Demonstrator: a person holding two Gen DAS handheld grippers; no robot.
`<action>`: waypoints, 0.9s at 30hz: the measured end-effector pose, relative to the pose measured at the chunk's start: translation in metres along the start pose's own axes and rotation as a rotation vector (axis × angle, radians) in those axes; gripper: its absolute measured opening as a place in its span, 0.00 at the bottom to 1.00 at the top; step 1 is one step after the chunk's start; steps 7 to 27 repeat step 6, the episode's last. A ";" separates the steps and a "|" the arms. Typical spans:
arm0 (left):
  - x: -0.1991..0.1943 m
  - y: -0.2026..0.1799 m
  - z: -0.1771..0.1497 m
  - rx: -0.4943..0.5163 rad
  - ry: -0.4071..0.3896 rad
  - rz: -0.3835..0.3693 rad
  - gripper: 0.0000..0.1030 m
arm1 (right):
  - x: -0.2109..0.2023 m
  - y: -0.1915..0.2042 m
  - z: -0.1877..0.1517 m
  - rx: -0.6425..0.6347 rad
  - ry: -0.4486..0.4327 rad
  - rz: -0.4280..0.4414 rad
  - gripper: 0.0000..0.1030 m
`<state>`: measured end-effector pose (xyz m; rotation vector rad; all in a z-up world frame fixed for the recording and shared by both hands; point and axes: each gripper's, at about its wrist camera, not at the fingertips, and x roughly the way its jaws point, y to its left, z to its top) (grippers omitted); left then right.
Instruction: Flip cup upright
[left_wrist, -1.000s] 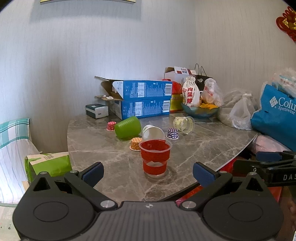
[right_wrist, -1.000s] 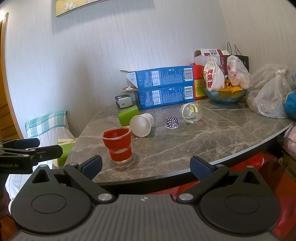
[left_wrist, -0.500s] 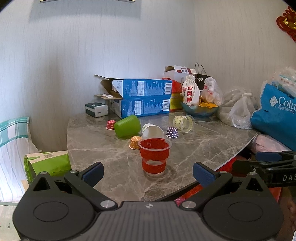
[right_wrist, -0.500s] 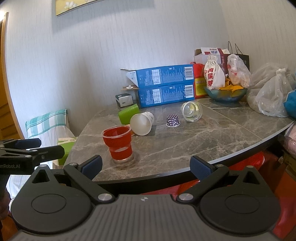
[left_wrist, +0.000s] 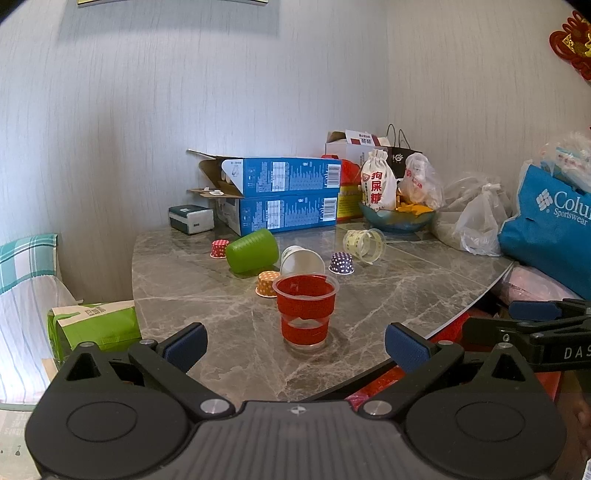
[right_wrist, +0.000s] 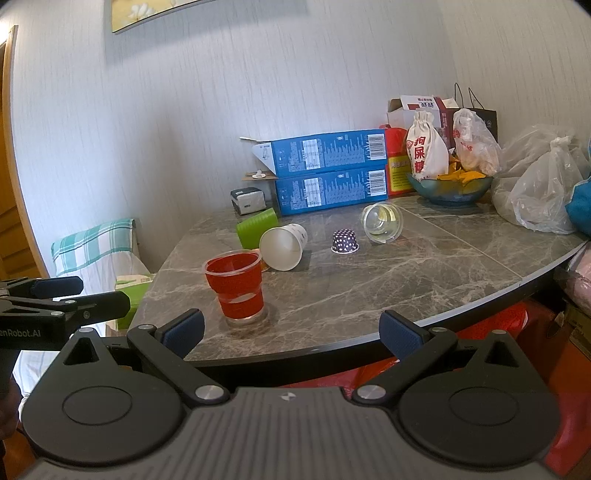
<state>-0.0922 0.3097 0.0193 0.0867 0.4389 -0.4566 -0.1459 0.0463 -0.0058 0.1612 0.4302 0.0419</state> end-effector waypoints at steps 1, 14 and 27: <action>0.000 0.000 0.000 0.000 0.000 -0.001 1.00 | 0.000 0.000 0.000 -0.001 0.000 0.001 0.99; -0.001 -0.001 -0.001 0.005 -0.015 -0.005 1.00 | 0.000 -0.001 0.000 0.002 0.005 0.001 0.99; -0.001 -0.001 -0.001 0.005 -0.015 -0.005 1.00 | 0.000 -0.001 0.000 0.002 0.005 0.001 0.99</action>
